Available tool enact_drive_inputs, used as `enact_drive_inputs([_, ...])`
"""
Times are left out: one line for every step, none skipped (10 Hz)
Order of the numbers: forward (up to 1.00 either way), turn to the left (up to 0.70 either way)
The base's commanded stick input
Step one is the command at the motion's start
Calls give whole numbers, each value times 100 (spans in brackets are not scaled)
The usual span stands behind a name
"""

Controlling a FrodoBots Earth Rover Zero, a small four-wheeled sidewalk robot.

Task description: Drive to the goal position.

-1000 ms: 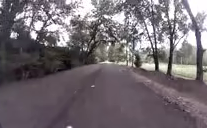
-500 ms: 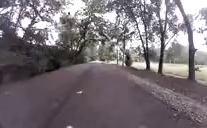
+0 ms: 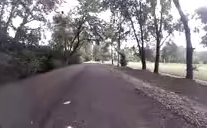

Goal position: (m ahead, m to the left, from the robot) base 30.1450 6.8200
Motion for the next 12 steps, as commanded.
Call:
enact_drive_inputs([100, 1])
enact_drive_inputs([100, 1])
enact_drive_inputs([100, 1])
enact_drive_inputs([100, 1])
enact_drive_inputs([100, 1])
enact_drive_inputs([100, 1])
enact_drive_inputs([100, 1])
enact_drive_inputs([100, 1])
enact_drive_inputs([100, 1])
enact_drive_inputs([100, 1])
enact_drive_inputs([100, 1])
enact_drive_inputs([100, 1])
